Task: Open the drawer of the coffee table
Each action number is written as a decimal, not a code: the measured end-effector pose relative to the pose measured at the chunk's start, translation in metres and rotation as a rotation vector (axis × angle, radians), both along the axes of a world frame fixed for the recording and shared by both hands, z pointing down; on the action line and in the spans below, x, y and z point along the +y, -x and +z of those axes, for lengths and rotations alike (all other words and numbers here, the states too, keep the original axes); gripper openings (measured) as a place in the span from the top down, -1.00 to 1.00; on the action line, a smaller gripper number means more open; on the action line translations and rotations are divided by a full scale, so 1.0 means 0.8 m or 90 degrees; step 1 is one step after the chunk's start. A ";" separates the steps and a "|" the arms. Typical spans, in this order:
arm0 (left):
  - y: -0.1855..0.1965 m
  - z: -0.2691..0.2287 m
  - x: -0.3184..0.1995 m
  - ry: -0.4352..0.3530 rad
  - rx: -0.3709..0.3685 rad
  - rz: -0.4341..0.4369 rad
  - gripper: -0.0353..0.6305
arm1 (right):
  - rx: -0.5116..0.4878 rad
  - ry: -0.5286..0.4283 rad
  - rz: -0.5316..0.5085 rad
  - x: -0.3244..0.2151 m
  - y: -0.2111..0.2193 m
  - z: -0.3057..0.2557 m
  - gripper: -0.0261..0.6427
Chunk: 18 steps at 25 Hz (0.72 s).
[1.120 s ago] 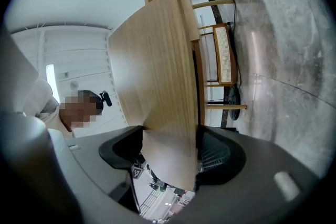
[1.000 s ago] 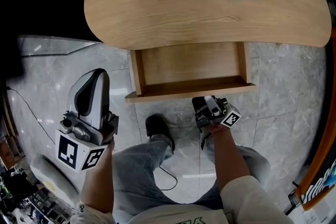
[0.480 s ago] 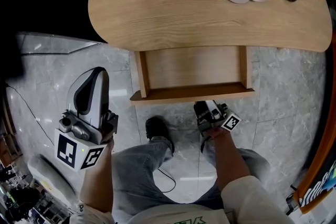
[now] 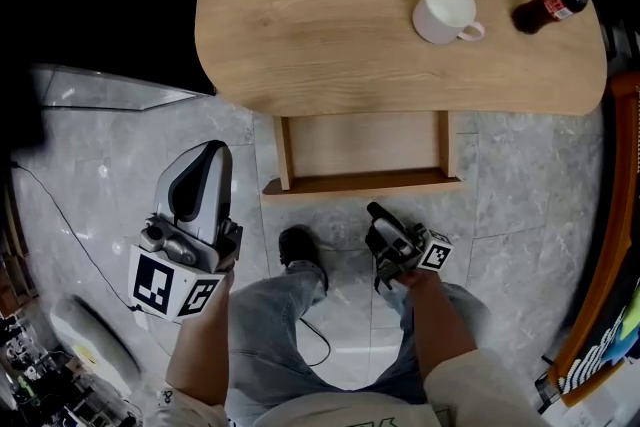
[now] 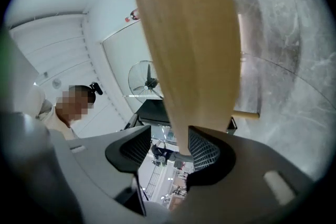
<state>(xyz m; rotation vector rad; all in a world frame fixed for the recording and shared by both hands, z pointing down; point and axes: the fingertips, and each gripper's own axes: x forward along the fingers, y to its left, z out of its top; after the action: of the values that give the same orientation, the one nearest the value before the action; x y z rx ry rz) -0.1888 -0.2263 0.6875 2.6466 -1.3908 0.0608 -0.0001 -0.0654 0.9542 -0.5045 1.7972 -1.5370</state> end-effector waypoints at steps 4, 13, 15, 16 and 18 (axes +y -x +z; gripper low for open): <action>0.000 -0.069 -0.008 0.011 0.016 -0.016 0.90 | 0.076 -0.099 -0.049 -0.026 -0.016 -0.144 0.26; -0.026 -0.281 -0.016 0.008 0.041 0.002 0.90 | 0.375 -0.337 -0.040 -0.147 -0.069 -0.511 0.26; -0.029 -0.340 -0.023 -0.007 0.047 0.006 0.90 | 0.460 -0.396 -0.017 -0.172 -0.071 -0.597 0.26; -0.031 -0.368 -0.029 -0.016 0.049 0.009 0.90 | 0.503 -0.430 -0.002 -0.184 -0.070 -0.641 0.28; -0.033 -0.424 -0.035 -0.032 0.050 0.015 0.90 | 0.591 -0.489 0.027 -0.201 -0.067 -0.726 0.28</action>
<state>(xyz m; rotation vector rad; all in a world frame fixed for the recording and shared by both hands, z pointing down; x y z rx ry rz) -0.1628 -0.2543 0.3480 2.6750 -1.3539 -0.0753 0.0535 -0.2263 0.3736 -0.9203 2.8216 -0.4396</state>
